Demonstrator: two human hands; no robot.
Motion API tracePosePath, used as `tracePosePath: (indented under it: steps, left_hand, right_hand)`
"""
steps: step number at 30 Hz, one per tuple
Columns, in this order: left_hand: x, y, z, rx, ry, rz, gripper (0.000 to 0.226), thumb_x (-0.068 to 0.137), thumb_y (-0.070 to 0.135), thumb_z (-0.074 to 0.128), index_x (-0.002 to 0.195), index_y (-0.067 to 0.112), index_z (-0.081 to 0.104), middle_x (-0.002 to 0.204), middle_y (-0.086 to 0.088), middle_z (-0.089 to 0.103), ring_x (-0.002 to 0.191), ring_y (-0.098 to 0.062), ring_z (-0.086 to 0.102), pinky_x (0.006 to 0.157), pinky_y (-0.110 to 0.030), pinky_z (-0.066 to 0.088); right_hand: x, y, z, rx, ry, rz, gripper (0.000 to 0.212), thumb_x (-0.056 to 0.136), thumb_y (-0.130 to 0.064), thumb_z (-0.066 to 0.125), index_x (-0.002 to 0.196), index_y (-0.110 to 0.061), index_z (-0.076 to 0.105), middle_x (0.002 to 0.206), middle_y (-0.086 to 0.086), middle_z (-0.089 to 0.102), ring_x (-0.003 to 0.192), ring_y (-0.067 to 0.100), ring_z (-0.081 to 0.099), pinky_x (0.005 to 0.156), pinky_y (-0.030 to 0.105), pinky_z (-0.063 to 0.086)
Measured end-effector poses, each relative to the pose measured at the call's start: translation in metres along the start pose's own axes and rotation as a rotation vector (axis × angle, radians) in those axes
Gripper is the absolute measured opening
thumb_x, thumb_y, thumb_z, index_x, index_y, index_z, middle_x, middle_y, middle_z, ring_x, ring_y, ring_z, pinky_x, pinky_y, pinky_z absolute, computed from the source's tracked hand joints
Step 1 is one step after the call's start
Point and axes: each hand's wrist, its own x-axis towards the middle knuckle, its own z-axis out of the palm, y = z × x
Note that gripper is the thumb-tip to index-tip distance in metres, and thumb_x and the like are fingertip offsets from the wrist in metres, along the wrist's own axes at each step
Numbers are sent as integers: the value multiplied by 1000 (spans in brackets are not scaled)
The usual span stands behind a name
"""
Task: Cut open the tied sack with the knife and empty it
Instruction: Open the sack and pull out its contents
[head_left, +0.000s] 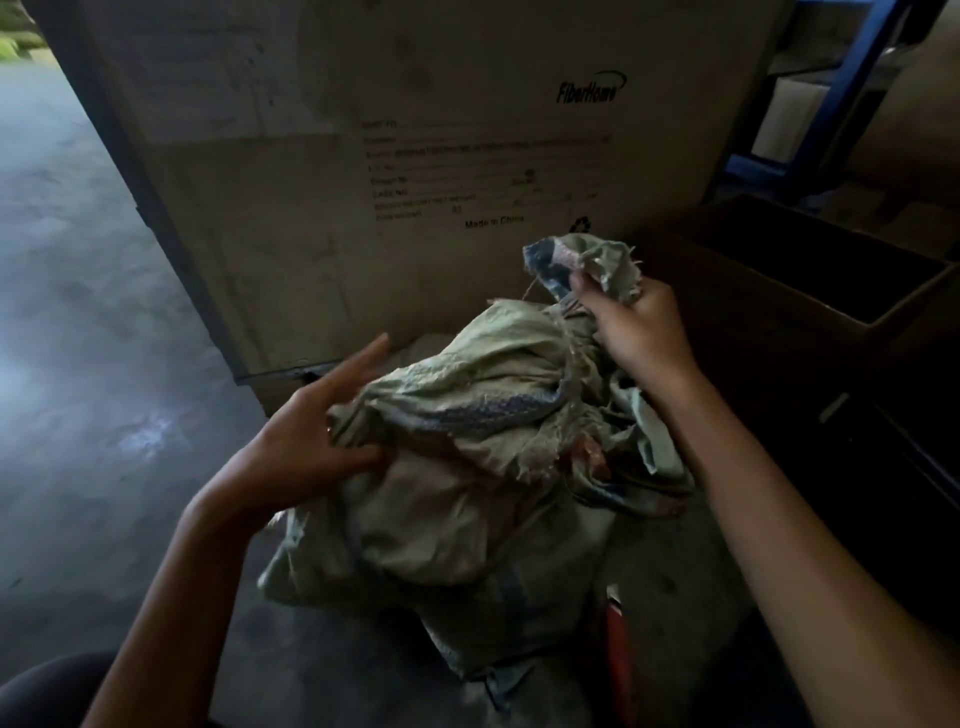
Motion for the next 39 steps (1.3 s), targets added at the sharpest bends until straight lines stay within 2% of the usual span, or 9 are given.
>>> tracePosePath:
  steps: [3,6,11,15,19,26,30,35,39]
  left_hand:
    - [-4,28,-1,-191,-62,86,104,66,50,90,152,57,31,145,20,57,130,7,56,101,-15,52]
    - [-6,52,26,263,85,120,97,58,86,70,145,53,43,120,31,67,107,14,64,84,-11,52]
    - [2,36,45,416,416,141,53,73,42,59,119,19,72,97,-9,79,98,-37,72,71,-40,52]
    - [4,28,40,413,562,185,48,73,21,53,116,18,74,90,-14,79,87,-42,73,67,-46,55]
    - [6,16,37,531,610,91,35,73,22,52,100,21,74,81,-17,75,80,-44,71,61,-47,54]
    - [3,-8,11,340,380,-148,42,76,25,59,115,21,73,95,-13,77,106,-33,72,81,-44,56]
    - [-4,1,-23,-164,93,8,105,62,27,94,152,38,40,127,12,68,114,3,68,88,-17,58]
    - [-13,37,-35,-674,-461,83,97,82,67,67,158,17,35,159,-19,43,143,-38,47,113,-48,45]
    - [-6,55,-1,-503,-126,-193,118,75,94,11,136,8,64,119,-12,77,112,-23,74,105,-35,53]
  right_hand:
    - [-10,-8,15,-23,1,52,31,89,-33,72,110,-9,75,107,5,75,104,17,69,92,33,55]
    - [-16,-19,16,145,-106,220,27,82,-39,78,96,-15,76,86,-5,78,80,10,74,64,14,55]
    - [-15,-21,-6,226,-610,229,55,75,-49,80,124,-30,64,117,-1,74,107,18,72,92,35,56]
    - [-20,-10,8,167,-455,67,33,95,-28,65,127,-23,58,105,-14,74,108,10,70,85,18,57]
    - [-10,5,13,-162,-139,-120,28,94,-18,61,122,-13,63,114,5,72,109,23,67,96,40,54]
    - [-6,3,0,91,-80,187,15,94,-24,64,104,-14,71,101,11,77,83,19,75,72,30,60]
    - [-12,-20,-8,492,-421,437,37,86,-36,70,112,-10,72,103,14,77,94,30,75,78,40,62]
    - [-26,-36,0,780,-677,414,28,90,-35,63,90,-13,81,89,7,77,82,19,75,75,32,61]
    - [-44,-38,5,751,-766,461,31,92,-29,63,111,-7,74,105,12,76,95,24,73,84,36,59]
